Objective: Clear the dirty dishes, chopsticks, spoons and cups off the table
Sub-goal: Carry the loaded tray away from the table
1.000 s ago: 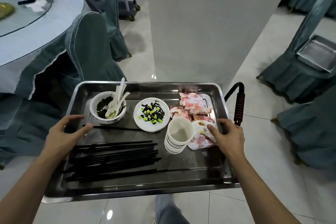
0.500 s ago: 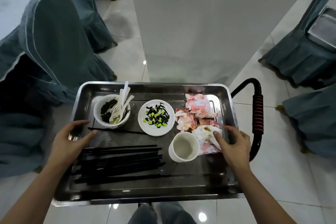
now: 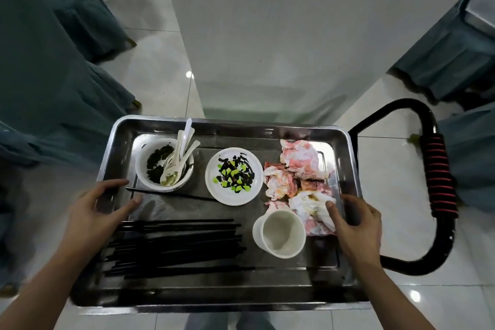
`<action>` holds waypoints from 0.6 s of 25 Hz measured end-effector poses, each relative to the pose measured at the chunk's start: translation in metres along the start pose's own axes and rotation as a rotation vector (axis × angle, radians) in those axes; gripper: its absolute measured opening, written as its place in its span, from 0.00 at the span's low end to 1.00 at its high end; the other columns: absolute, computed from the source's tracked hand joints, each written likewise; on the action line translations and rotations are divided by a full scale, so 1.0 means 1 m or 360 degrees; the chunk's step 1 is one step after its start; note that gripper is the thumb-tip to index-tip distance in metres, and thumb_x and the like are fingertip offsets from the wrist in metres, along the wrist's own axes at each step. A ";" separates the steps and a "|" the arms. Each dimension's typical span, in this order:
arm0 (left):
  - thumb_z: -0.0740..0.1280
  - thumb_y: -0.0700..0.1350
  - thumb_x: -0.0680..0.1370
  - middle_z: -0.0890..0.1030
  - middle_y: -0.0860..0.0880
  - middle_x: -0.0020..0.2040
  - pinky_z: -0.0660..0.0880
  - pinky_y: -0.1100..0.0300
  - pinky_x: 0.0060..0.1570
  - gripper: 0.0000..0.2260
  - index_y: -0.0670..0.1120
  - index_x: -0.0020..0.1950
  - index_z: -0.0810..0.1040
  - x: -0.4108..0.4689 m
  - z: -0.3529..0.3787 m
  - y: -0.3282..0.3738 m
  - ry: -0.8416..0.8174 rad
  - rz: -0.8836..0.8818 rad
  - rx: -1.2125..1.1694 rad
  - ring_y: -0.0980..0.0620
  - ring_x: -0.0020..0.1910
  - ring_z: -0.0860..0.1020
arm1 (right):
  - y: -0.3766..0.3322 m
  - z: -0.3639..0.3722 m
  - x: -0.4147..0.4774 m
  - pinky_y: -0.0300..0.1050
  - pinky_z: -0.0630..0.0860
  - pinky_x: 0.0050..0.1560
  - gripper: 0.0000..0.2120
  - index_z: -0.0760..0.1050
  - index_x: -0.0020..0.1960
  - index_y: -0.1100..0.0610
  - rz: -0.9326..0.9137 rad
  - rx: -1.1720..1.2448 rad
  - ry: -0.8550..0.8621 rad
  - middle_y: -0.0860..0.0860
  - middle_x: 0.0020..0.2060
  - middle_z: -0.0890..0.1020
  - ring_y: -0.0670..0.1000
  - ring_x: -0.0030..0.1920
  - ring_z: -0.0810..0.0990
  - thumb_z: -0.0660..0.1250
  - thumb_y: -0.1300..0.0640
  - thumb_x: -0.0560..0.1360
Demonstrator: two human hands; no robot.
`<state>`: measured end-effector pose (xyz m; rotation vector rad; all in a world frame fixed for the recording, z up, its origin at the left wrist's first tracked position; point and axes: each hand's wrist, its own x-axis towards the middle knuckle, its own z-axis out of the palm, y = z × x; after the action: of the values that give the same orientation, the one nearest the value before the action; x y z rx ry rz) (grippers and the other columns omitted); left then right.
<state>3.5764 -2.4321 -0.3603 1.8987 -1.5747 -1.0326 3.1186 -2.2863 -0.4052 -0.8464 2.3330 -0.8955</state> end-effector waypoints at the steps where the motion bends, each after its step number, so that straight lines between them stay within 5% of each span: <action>1: 0.79 0.51 0.67 0.83 0.56 0.47 0.77 0.67 0.47 0.18 0.56 0.55 0.82 0.010 0.008 -0.006 -0.0031 0.0010 -0.0002 0.60 0.47 0.80 | 0.005 0.007 0.007 0.54 0.75 0.63 0.22 0.77 0.61 0.43 0.0003 -0.0007 0.0012 0.53 0.63 0.75 0.54 0.65 0.73 0.73 0.37 0.71; 10: 0.79 0.57 0.66 0.80 0.46 0.57 0.77 0.51 0.54 0.21 0.60 0.57 0.81 0.107 0.106 -0.104 -0.0188 -0.0010 0.0116 0.50 0.53 0.80 | 0.075 0.101 0.076 0.47 0.70 0.59 0.17 0.80 0.59 0.47 0.0037 -0.0025 0.0137 0.51 0.59 0.78 0.50 0.65 0.73 0.75 0.44 0.72; 15: 0.79 0.58 0.65 0.81 0.46 0.57 0.80 0.48 0.54 0.21 0.62 0.57 0.81 0.149 0.168 -0.161 -0.0222 -0.0018 0.0142 0.47 0.52 0.81 | 0.114 0.153 0.108 0.44 0.69 0.56 0.12 0.81 0.56 0.55 0.0034 0.0027 0.0221 0.50 0.51 0.79 0.43 0.52 0.74 0.76 0.55 0.74</action>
<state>3.5533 -2.5194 -0.6216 1.9326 -1.7158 -1.1386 3.0996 -2.3566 -0.6125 -0.7734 2.4441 -0.9927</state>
